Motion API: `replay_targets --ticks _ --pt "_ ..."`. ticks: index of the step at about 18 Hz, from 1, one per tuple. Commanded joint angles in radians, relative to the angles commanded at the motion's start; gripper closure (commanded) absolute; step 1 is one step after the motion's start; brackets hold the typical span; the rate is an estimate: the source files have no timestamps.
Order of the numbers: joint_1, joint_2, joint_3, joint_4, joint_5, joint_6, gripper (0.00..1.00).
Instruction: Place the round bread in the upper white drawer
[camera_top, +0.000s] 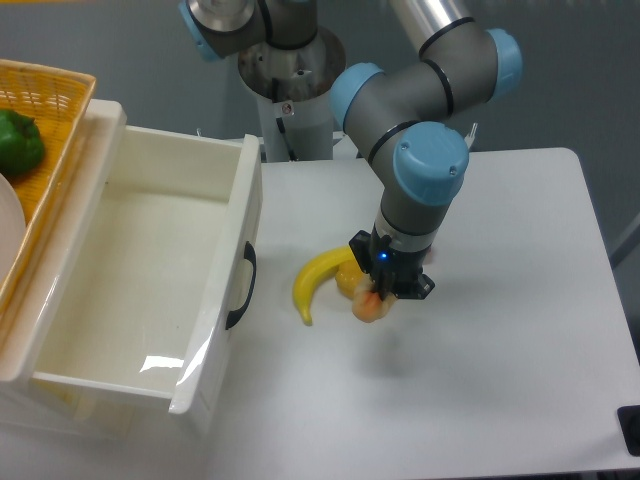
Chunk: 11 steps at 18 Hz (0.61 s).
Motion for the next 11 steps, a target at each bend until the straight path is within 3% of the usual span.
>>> replay_targets --ticks 11 --pt "0.000 0.020 0.009 -0.002 -0.002 -0.017 0.95"
